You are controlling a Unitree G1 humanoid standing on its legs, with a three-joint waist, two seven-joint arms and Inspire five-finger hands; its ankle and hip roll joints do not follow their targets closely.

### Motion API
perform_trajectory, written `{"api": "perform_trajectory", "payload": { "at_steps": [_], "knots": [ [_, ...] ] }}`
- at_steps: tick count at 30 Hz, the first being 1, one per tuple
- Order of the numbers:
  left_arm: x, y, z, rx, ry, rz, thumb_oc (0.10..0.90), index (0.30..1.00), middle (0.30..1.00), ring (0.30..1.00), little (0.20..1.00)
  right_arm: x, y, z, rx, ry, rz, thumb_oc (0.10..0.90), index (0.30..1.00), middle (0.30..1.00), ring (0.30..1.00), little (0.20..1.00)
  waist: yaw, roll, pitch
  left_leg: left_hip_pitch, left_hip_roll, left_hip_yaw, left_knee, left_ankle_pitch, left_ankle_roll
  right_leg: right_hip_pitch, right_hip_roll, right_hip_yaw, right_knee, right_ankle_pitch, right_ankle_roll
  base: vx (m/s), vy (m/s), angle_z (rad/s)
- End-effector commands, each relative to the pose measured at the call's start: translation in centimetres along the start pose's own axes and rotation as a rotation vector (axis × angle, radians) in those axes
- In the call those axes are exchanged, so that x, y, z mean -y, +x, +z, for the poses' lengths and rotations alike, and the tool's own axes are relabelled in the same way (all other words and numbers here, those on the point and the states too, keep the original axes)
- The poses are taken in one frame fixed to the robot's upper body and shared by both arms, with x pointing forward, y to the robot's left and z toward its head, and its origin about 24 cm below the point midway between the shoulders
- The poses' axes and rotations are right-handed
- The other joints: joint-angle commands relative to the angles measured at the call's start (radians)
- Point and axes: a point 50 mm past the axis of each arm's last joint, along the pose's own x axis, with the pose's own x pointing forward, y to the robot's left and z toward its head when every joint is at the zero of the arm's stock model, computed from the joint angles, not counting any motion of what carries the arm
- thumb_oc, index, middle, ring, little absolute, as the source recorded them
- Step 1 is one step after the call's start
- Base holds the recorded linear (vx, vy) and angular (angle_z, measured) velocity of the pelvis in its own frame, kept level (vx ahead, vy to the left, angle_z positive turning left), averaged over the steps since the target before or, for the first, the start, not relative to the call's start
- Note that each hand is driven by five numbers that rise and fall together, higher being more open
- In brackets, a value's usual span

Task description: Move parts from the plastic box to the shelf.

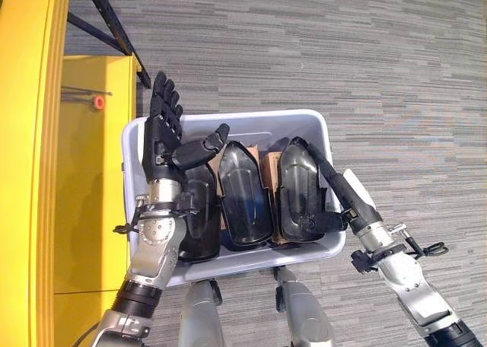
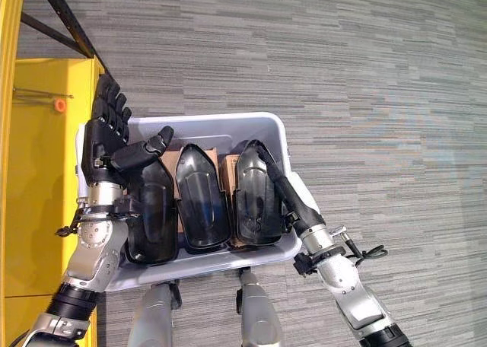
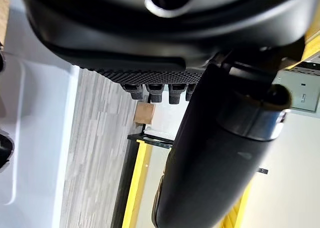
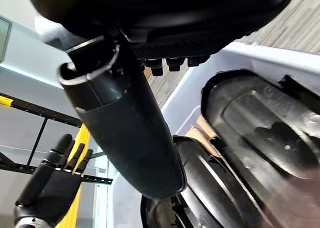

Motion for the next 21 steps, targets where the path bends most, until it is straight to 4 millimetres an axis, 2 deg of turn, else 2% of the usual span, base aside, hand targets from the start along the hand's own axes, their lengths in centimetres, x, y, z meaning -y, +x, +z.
{"api": "perform_trajectory", "payload": {
  "at_steps": [1, 9, 21],
  "knots": [
    [0.9, 1.2, 5.5, 0.326, -0.001, -0.053, 0.9, 1.0, 1.0, 1.0, 1.0, 2.0, -0.5, 3.8, 0.217, -0.108, -0.017, 0.9, 1.0, 1.0, 1.0, 1.0, -0.004, 0.004, -0.085, 0.0, 0.107, -0.012, 0.133, -0.103, -0.049, 0.008, -0.09, -0.026, 0.144, -0.059, 0.061, -0.02, 0.027, -0.03],
    [0.9, 1.3, 6.1, 0.353, 0.013, -0.056, 0.9, 1.0, 1.0, 1.0, 1.0, 1.8, -1.6, 3.9, 0.207, -0.145, 0.061, 0.9, 1.0, 1.0, 1.0, 1.0, -0.013, -0.009, -0.064, -0.023, 0.103, -0.006, 0.172, -0.123, -0.041, -0.002, -0.095, -0.017, 0.144, -0.052, 0.066, -0.01, 0.018, -0.01],
    [0.9, 1.4, 6.9, 0.393, 0.018, -0.049, 0.9, 1.0, 1.0, 1.0, 1.0, 1.4, -1.6, 4.8, 0.243, -0.161, 0.12, 0.9, 1.0, 1.0, 1.0, 1.0, -0.019, -0.021, -0.03, -0.069, 0.108, -0.001, 0.27, -0.18, -0.027, -0.048, -0.094, 0.014, 0.202, -0.062, 0.068, -0.03, 0.036, -0.07]
  ]
}}
